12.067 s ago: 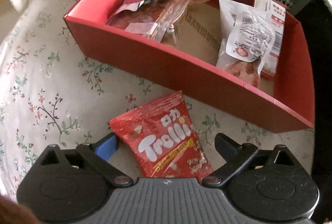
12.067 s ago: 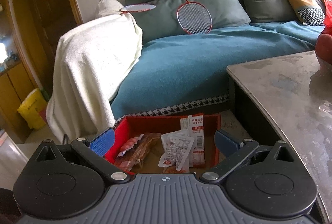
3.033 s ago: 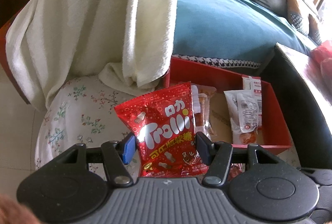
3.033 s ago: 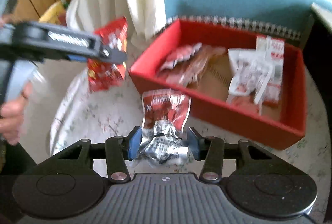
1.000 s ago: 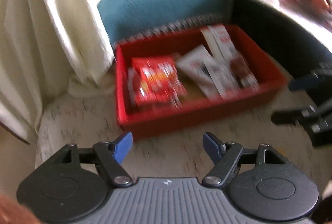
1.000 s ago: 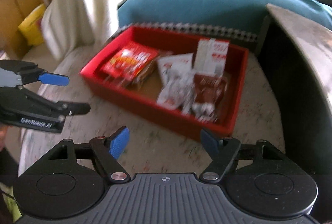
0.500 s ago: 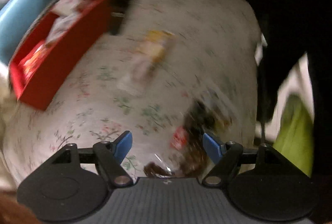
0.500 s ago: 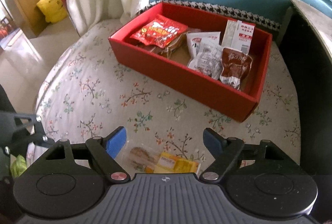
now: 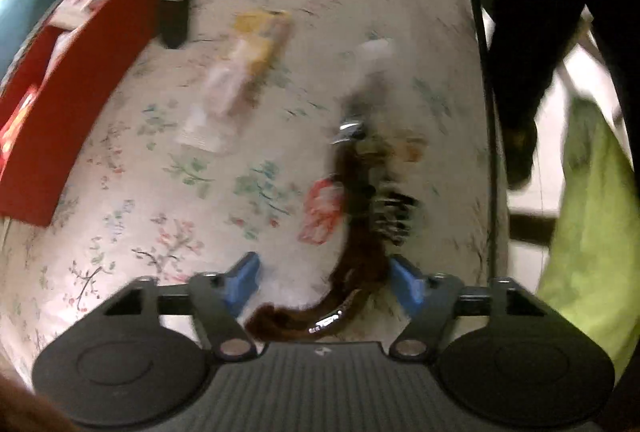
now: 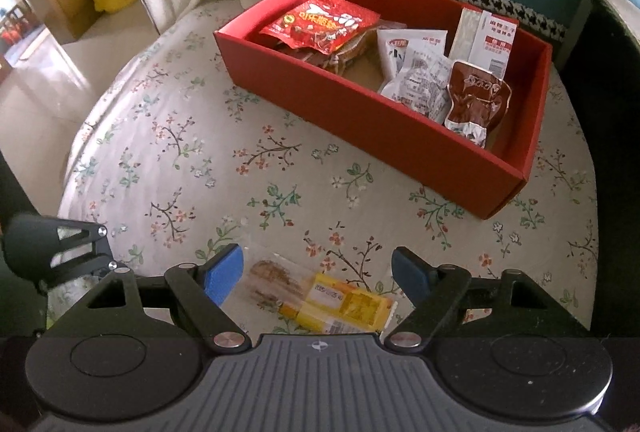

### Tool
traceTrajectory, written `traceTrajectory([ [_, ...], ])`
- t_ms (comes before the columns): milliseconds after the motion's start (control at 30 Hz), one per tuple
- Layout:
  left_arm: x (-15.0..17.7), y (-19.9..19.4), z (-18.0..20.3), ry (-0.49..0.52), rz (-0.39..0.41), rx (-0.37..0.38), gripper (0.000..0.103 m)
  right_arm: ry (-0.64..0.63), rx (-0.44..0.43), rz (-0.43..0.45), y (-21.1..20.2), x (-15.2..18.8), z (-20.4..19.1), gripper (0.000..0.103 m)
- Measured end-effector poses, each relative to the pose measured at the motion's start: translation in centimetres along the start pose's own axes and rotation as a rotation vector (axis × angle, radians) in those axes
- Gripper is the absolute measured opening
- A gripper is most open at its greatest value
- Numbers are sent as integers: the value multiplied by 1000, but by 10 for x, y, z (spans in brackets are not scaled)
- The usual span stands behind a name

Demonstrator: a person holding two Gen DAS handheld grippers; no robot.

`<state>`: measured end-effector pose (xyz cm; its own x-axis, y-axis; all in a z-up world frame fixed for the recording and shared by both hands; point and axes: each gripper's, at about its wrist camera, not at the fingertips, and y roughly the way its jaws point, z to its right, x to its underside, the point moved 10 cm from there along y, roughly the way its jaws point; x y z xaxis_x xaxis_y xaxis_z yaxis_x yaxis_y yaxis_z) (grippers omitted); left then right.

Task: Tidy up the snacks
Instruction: 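Grasp the black-printed braised snack packet with left tool while right tool approaches yellow stick packet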

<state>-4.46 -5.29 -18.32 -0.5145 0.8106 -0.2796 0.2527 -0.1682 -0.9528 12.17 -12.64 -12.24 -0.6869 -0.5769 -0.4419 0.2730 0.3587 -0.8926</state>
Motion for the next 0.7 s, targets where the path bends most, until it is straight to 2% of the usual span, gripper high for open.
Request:
traceTrajectory([
  [67,-7,1,-15,-86,8,4,54,-9,9,-13,4,0,3,86],
  [200,-15,1,-40,-176,31,-32,53,-44,22,-30,10,1,8,86],
  [333,0,-5,-77,-346,4,-80,52,-243,49,-48,16,6,2,86],
  [467,18,-11,-115,-560,-7,-119,51,-370,-7,-86,27,11,-9,87],
  [533,24,-12,-127,-639,-1,-98,51,-442,-42,-114,37,13,-19,90],
  [600,26,-12,-131,-677,5,-88,51,-472,-52,-148,45,15,-25,90],
  [633,28,-14,-134,-663,8,-95,52,-459,-51,-154,48,15,-26,90],
  [700,27,-14,-134,-650,11,-111,53,-348,-64,-146,49,12,-24,90],
])
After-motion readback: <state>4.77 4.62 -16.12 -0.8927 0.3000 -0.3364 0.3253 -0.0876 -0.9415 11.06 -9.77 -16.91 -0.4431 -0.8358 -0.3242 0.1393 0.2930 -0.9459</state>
